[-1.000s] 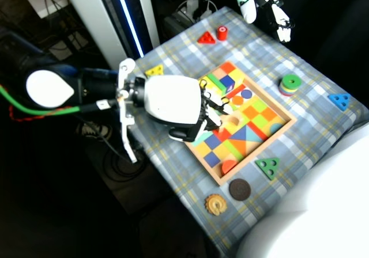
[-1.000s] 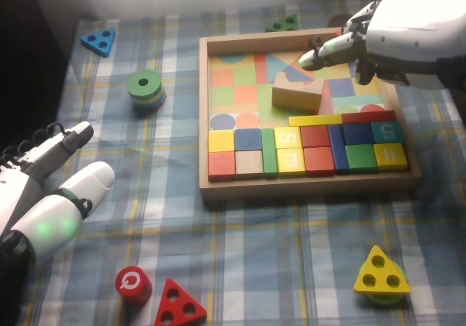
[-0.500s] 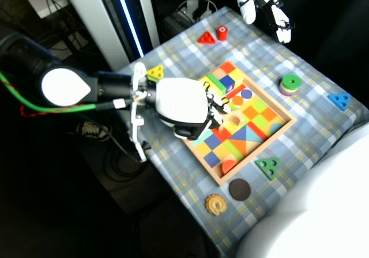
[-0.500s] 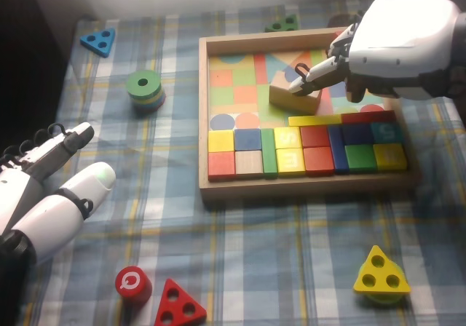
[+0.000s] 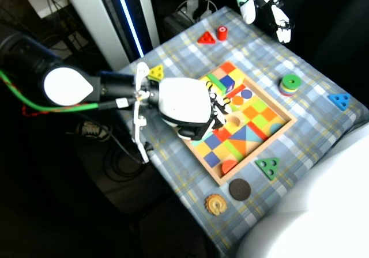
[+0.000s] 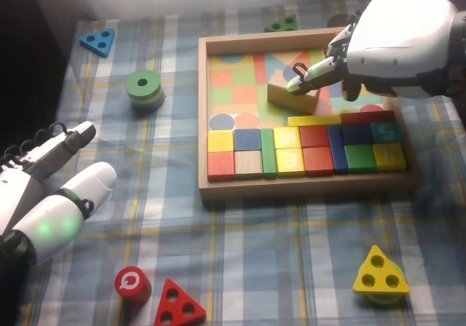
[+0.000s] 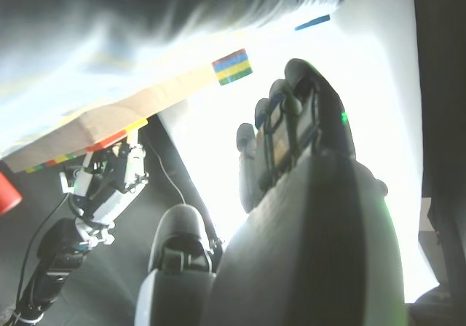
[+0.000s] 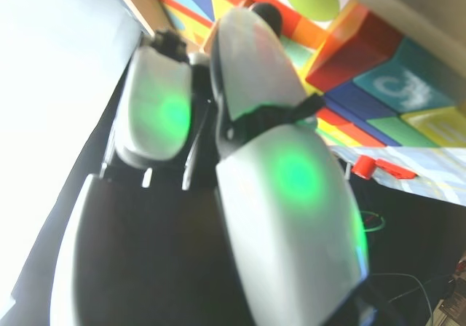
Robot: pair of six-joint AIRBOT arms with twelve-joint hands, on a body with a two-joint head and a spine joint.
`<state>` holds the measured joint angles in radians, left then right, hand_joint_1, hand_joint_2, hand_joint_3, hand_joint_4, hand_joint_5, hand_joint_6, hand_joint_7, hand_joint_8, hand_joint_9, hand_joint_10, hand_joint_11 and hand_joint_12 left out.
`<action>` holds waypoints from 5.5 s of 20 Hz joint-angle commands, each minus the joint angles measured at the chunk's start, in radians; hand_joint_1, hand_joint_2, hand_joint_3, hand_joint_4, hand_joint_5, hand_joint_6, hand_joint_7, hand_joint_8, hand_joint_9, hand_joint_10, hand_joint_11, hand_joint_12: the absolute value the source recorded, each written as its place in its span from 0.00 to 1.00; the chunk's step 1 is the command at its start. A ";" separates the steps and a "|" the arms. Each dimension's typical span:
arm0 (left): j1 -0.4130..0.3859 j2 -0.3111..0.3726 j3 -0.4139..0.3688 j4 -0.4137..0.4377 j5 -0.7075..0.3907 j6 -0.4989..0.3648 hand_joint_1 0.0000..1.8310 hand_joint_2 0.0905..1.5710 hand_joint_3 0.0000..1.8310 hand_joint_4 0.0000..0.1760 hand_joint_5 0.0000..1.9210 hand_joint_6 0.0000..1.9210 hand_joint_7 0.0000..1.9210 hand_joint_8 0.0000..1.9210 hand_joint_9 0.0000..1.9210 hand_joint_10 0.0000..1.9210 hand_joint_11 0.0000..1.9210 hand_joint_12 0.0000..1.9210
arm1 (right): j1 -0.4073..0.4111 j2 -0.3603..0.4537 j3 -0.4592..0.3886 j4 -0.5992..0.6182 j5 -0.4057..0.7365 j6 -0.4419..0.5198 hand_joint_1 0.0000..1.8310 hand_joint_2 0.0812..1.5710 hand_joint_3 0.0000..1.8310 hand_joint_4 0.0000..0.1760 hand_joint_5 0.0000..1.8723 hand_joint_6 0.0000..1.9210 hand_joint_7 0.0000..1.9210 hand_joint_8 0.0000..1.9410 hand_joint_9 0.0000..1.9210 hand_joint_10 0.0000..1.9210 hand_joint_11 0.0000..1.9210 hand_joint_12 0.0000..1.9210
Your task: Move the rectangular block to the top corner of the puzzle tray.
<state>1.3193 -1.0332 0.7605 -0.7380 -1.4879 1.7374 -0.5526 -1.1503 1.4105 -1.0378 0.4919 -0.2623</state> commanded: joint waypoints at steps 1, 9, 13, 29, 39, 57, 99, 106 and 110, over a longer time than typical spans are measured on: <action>-0.006 -0.005 0.004 0.044 -0.109 -0.006 0.03 0.79 0.00 0.26 0.17 0.00 0.13 0.00 0.11 0.00 0.00 0.29 | 0.012 -0.003 0.005 0.016 0.022 -0.004 0.90 0.63 0.15 0.20 0.26 0.00 0.71 1.00 0.82 1.00 0.83 1.00; -0.006 -0.006 0.001 0.043 -0.105 -0.006 0.03 0.80 0.00 0.17 0.18 0.00 0.14 0.00 0.12 0.00 0.00 0.31 | 0.013 0.039 -0.003 0.014 -0.016 -0.004 0.95 0.65 0.08 0.00 0.26 0.00 0.65 1.00 0.76 1.00 0.77 1.00; -0.006 -0.006 0.001 0.043 -0.101 -0.006 0.03 0.80 0.00 0.23 0.19 0.00 0.14 0.00 0.12 0.00 0.00 0.39 | 0.013 0.054 -0.003 0.013 -0.030 -0.004 0.96 0.70 0.03 0.00 0.26 0.00 0.61 1.00 0.75 1.00 0.75 1.00; -0.006 -0.006 -0.002 0.043 -0.097 -0.006 0.01 0.81 0.00 0.19 0.18 0.00 0.14 0.00 0.11 0.00 0.00 0.30 | 0.021 0.073 0.018 0.000 -0.079 -0.004 0.94 0.71 0.00 0.54 0.26 0.00 0.53 1.00 0.66 1.00 0.70 1.00; -0.006 -0.006 -0.003 0.043 -0.096 -0.006 0.04 0.81 0.00 0.12 0.19 0.00 0.15 0.00 0.12 0.00 0.00 0.33 | 0.042 0.078 0.040 0.007 -0.089 -0.005 0.90 0.74 0.01 0.44 0.23 0.00 0.60 1.00 0.71 1.00 0.73 1.00; -0.006 -0.007 -0.003 0.043 -0.095 -0.006 0.03 0.81 0.00 0.10 0.18 0.00 0.14 0.00 0.11 0.00 0.00 0.32 | 0.081 0.085 -0.057 -0.006 -0.096 -0.053 0.95 0.71 0.00 0.18 0.26 0.00 0.54 1.00 0.66 1.00 0.70 1.00; -0.006 -0.008 -0.007 0.043 -0.090 -0.006 0.04 0.81 0.00 0.06 0.18 0.00 0.14 0.00 0.11 0.00 0.00 0.34 | 0.059 0.027 0.115 -0.001 -0.193 -0.053 0.90 0.73 0.00 0.57 0.24 0.00 0.53 1.00 0.65 1.00 0.70 1.00; -0.006 -0.008 -0.007 0.043 -0.090 -0.006 0.02 0.81 0.00 0.09 0.19 0.00 0.15 0.00 0.13 0.00 0.00 0.38 | 0.059 0.027 0.110 0.005 -0.193 -0.053 0.89 0.73 0.00 0.61 0.24 0.00 0.54 1.00 0.65 1.00 0.70 1.00; -0.005 -0.010 -0.007 0.042 -0.088 -0.006 0.03 0.81 0.00 0.19 0.18 0.00 0.15 0.00 0.12 0.00 0.00 0.38 | 0.075 0.043 0.080 0.028 -0.186 -0.053 0.91 0.73 0.00 0.58 0.22 0.00 0.54 1.00 0.65 1.00 0.69 1.00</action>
<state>1.3193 -1.0393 0.7521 -0.7383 -1.4662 1.7370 -0.4934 -1.1130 1.4902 -1.0374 0.2638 -0.3092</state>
